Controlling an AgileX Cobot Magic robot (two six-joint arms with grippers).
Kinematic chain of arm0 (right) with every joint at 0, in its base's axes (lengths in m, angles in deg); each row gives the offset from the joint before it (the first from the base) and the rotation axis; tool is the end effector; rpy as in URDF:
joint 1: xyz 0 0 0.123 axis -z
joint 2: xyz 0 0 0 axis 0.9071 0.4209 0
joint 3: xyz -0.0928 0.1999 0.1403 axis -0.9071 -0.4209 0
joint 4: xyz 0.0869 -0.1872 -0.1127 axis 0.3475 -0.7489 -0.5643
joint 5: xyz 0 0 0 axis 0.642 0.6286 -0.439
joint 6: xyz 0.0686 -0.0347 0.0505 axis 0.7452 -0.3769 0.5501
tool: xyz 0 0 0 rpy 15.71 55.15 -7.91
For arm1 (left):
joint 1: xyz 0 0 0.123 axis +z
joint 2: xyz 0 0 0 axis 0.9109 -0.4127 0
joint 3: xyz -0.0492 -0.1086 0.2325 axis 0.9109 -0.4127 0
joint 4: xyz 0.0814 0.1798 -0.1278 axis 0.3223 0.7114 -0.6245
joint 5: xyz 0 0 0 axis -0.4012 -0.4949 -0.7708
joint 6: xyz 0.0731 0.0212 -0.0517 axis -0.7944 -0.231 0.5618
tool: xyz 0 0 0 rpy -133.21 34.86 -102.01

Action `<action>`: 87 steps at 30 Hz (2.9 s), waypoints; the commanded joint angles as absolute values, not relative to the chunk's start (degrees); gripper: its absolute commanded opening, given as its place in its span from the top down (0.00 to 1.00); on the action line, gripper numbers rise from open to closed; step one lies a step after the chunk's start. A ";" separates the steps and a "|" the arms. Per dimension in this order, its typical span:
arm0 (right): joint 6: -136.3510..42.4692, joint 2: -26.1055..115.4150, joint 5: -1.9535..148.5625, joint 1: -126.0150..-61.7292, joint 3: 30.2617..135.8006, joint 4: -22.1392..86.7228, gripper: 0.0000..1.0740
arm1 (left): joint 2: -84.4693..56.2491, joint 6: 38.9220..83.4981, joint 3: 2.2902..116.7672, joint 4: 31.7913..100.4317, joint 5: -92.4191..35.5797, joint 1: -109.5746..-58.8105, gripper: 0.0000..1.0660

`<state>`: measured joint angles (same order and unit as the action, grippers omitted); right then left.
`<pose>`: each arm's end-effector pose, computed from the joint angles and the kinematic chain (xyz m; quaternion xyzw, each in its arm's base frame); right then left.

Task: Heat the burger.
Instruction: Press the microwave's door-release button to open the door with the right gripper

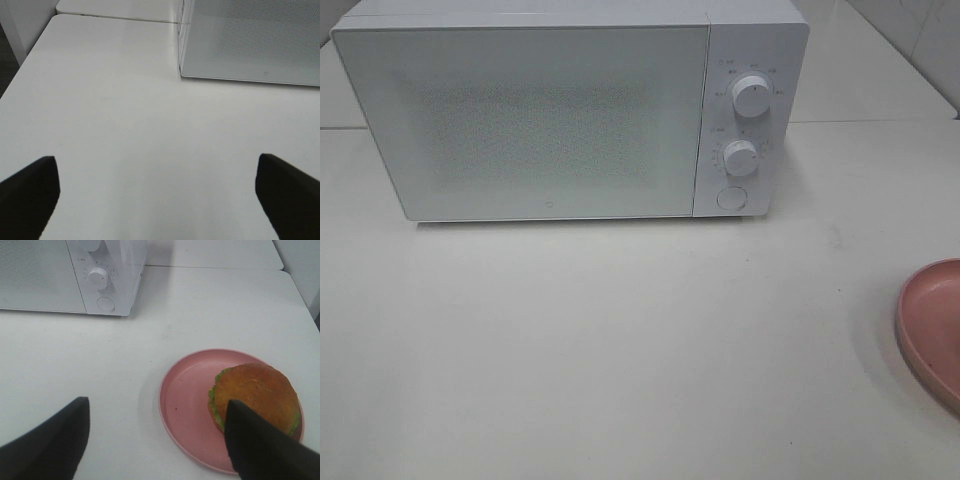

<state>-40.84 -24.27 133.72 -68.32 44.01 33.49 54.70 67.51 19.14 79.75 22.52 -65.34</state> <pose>0.0069 0.0023 0.2741 -0.0122 0.8344 0.0348 0.5499 0.0011 -0.0013 0.2724 -0.0203 0.8517 -0.0186 0.5233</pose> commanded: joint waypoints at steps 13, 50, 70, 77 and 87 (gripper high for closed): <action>-41.07 -25.76 133.49 -67.97 43.96 33.49 0.30 | 55.96 67.74 19.02 79.29 21.77 -65.57 0.04; -41.07 -1.75 98.54 -67.97 37.94 33.49 0.30 | 55.96 67.74 19.02 79.35 21.77 -65.57 0.04; -39.75 18.24 69.78 -67.97 37.94 29.83 0.30 | 55.96 67.74 19.02 79.35 21.77 -65.57 0.04; -39.98 26.72 57.86 -67.97 37.71 24.33 0.32 | 55.96 67.74 19.02 79.35 21.77 -65.57 0.04; -41.35 39.67 40.16 -67.97 33.53 25.24 0.33 | 55.96 67.74 19.02 79.35 21.77 -65.57 0.04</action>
